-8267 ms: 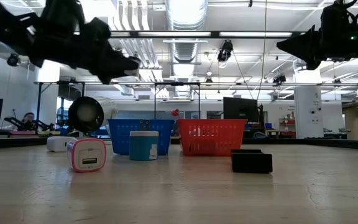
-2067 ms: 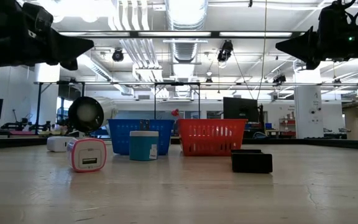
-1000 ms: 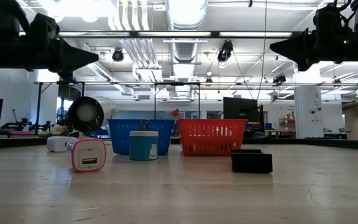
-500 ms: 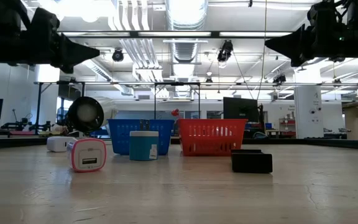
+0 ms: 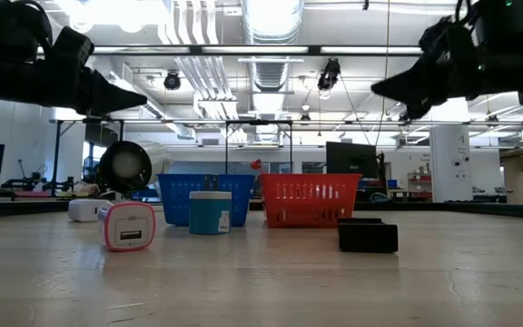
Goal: Pick & Place Office items
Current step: Put the dark blue digital clock into the blue bin
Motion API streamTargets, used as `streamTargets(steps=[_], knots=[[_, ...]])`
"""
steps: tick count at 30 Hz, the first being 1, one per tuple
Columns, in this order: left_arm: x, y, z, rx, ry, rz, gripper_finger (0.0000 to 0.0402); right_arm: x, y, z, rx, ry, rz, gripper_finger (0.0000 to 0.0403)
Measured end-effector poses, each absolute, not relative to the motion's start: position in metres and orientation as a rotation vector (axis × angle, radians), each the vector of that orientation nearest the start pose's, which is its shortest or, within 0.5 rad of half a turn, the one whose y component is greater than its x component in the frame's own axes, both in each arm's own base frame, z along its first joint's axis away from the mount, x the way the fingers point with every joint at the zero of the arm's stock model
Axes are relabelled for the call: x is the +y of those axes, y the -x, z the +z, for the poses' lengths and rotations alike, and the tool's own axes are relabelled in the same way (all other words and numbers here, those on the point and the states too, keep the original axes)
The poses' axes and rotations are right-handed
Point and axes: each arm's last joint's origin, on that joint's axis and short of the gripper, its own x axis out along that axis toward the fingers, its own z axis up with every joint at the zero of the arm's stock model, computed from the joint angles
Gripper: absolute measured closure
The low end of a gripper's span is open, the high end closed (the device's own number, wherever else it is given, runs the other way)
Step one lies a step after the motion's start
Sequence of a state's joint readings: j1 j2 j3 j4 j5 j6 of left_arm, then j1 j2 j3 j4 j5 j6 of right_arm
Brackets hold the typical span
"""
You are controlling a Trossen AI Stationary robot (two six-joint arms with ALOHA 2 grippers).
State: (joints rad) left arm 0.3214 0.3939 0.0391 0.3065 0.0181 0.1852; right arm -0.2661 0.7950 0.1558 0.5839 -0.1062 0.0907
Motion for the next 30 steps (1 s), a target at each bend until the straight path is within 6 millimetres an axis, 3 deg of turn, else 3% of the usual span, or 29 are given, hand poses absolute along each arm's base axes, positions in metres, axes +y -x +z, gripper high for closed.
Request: streamTargets(steps=[3, 7, 12, 18, 23, 30], knots=[[0.038, -0.117, 0.173, 0.043, -0.091, 0.301, 0.0399, -0.042, -0.166, 0.184, 0.084, -0.154, -0.165, 0.039], [0.038, -0.117, 0.173, 0.029, -0.013, 0.287, 0.04, -0.041, -0.181, 0.194, 0.18, -0.216, -0.165, 0.039], [0.038, -0.118, 0.173, 0.063, 0.001, 0.276, 0.0397, -0.029, -0.203, 0.213, 0.368, -0.088, -0.294, 0.039], [0.038, -0.118, 0.174, 0.092, -0.001, 0.275, 0.0395, -0.017, -0.222, 0.234, 0.377, 0.002, -0.235, 0.039], [0.038, -0.118, 0.174, 0.092, -0.017, 0.274, 0.0393, -0.008, -0.222, 0.251, 0.575, -0.004, -0.208, 0.039], [0.037, -0.117, 0.17, 0.122, 0.004, 0.272, 0.0389, 0.018, -0.208, 0.276, 0.877, -0.128, -0.192, 0.039]])
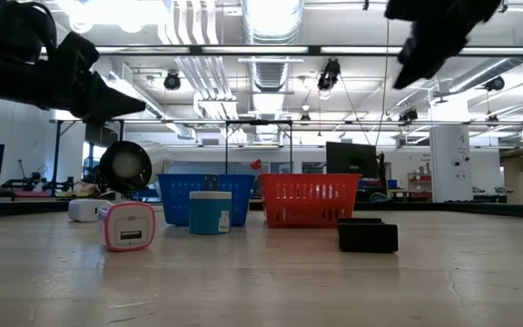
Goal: Pick & Place Office items
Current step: Put the dark blue digital clock into the blue bin
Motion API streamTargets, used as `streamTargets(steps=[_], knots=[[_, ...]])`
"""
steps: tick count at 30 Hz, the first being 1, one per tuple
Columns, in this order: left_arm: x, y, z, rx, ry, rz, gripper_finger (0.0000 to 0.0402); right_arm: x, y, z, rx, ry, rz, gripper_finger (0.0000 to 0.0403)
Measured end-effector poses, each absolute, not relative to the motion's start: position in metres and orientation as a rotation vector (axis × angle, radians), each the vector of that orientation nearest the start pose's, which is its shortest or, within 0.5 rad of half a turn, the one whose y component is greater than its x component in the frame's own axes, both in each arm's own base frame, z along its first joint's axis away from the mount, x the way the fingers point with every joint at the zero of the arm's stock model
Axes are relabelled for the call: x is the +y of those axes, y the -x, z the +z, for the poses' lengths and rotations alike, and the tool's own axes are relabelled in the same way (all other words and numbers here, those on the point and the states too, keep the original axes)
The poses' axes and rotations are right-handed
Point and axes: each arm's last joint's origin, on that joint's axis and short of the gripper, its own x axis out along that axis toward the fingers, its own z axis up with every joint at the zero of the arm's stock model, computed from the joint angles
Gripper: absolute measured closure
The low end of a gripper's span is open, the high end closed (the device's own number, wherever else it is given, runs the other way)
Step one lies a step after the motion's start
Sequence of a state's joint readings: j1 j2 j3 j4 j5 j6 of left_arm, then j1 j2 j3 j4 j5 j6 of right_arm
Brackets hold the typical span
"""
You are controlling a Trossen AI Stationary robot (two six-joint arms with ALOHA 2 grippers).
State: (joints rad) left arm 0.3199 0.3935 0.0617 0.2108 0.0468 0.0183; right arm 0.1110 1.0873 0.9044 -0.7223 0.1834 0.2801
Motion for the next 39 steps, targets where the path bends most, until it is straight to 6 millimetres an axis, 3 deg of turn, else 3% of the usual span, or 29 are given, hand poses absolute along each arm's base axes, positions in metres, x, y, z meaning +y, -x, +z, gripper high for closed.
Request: streamTargets(steps=[7, 12, 20, 30, 39], knots=[[0.037, -0.117, 0.164, 0.179, 0.023, 0.265, 0.0388, 0.062, -0.208, 0.289, 1.191, -0.167, -0.212, 0.039], [0.037, -0.117, 0.164, 0.168, 0.091, 0.261, 0.0389, 0.101, -0.212, 0.278, 1.337, -0.201, -0.163, 0.0381], [0.035, -0.116, 0.16, 0.203, 0.175, 0.218, 0.0389, 0.148, -0.207, 0.25, 1.495, -0.14, -0.086, 0.0285], [0.033, -0.116, 0.155, 0.252, 0.246, 0.169, 0.0388, 0.164, -0.217, 0.221, 1.558, -0.045, -0.07, 0.0153], [0.033, -0.115, 0.153, 0.277, 0.255, 0.172, 0.0387, 0.166, -0.222, 0.183, 1.563, -0.022, -0.055, 0.0116]])
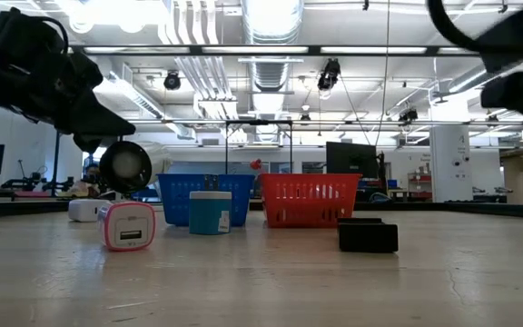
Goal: Pick & Place Office items
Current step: Put the dark blue digital clock into the blue bin
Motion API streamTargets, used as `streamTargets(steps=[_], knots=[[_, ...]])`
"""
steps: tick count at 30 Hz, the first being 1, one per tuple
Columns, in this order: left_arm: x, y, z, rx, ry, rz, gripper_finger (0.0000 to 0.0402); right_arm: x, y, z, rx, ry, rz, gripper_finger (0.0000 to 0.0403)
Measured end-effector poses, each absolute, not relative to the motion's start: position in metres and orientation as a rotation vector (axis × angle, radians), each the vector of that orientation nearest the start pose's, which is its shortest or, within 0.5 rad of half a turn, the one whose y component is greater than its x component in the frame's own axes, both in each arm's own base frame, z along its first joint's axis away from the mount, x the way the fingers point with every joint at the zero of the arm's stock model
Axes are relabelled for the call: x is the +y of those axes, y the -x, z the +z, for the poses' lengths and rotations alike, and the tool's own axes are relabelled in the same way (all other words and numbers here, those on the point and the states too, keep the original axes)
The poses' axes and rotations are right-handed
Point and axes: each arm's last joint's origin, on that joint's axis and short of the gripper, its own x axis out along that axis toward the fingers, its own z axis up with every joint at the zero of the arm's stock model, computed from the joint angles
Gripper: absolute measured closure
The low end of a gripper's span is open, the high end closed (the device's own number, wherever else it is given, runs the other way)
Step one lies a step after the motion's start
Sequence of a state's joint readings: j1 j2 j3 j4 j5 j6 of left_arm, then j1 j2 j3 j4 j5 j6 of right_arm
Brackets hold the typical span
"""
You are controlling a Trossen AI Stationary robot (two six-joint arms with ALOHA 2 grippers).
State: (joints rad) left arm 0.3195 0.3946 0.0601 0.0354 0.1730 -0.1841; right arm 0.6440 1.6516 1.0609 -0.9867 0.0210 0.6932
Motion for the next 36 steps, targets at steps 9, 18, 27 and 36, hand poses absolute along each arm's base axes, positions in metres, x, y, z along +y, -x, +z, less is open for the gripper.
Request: streamTargets(steps=[9, 18, 27, 36], knots=[[0.033, -0.115, 0.152, 0.284, 0.261, 0.173, 0.0387, 0.159, -0.21, 0.159, 1.526, -0.196, -0.021, 0.0115], [0.033, -0.115, 0.152, 0.285, 0.261, 0.173, 0.0388, 0.155, -0.205, 0.138, 1.545, -0.197, -0.045, 0.0128], [0.033, -0.115, 0.151, 0.291, 0.258, 0.172, 0.0388, 0.156, -0.206, 0.132, 1.571, -0.213, -0.05, 0.0191], [0.033, -0.115, 0.151, 0.291, 0.258, 0.173, 0.0388, 0.159, -0.212, 0.137, 1.557, -0.233, 0.005, 0.0265]])
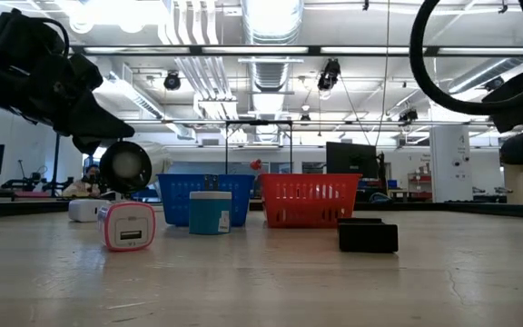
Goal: Pick & Place Office items
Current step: Put the dark blue digital clock into the blue bin
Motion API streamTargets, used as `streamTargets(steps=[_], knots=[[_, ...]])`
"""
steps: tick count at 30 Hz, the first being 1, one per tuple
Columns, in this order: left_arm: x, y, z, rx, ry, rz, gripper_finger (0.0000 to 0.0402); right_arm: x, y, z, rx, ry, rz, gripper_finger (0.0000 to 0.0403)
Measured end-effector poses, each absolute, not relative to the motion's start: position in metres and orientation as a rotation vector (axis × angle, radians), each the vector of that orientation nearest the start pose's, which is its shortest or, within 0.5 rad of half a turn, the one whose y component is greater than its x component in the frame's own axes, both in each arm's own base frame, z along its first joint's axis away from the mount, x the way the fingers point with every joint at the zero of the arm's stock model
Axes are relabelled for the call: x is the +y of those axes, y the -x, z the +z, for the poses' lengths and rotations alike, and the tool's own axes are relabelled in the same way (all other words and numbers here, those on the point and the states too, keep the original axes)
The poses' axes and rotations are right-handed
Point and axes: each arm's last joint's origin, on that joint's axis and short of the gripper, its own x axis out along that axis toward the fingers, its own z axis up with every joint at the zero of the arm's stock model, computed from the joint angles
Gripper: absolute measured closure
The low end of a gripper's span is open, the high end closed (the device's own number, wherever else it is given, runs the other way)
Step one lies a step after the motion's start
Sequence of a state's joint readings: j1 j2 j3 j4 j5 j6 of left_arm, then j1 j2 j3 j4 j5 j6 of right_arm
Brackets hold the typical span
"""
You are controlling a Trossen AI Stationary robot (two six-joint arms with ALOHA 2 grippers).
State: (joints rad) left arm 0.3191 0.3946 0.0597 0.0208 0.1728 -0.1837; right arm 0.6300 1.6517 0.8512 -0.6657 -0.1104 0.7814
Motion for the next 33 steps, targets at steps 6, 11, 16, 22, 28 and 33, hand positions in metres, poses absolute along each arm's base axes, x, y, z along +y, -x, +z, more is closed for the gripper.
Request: streamTargets(steps=[6, 11, 16, 22, 28, 33], knots=[[0.033, -0.114, 0.151, 0.291, 0.258, 0.173, 0.0388, 0.161, -0.218, 0.156, 1.425, -0.176, 0.063, 0.0265], [0.033, -0.114, 0.151, 0.295, 0.259, 0.174, 0.0388, 0.161, -0.227, 0.186, 1.135, -0.127, 0.159, 0.0265], [0.032, -0.114, 0.148, 0.307, 0.261, 0.175, 0.0387, 0.143, -0.238, 0.224, 0.801, -0.123, 0.228, 0.0265], [0.032, -0.113, 0.145, 0.313, 0.256, 0.179, 0.0387, 0.105, -0.23, 0.255, 0.539, -0.015, 0.235, 0.0265], [0.032, -0.113, 0.145, 0.315, 0.261, 0.152, 0.0388, 0.059, -0.199, 0.262, 0.25, -0.003, 0.15, 0.0264], [0.031, -0.113, 0.145, 0.314, 0.274, 0.15, 0.0388, 0.037, -0.172, 0.247, 0.001, 0.047, 0.094, 0.0262]])
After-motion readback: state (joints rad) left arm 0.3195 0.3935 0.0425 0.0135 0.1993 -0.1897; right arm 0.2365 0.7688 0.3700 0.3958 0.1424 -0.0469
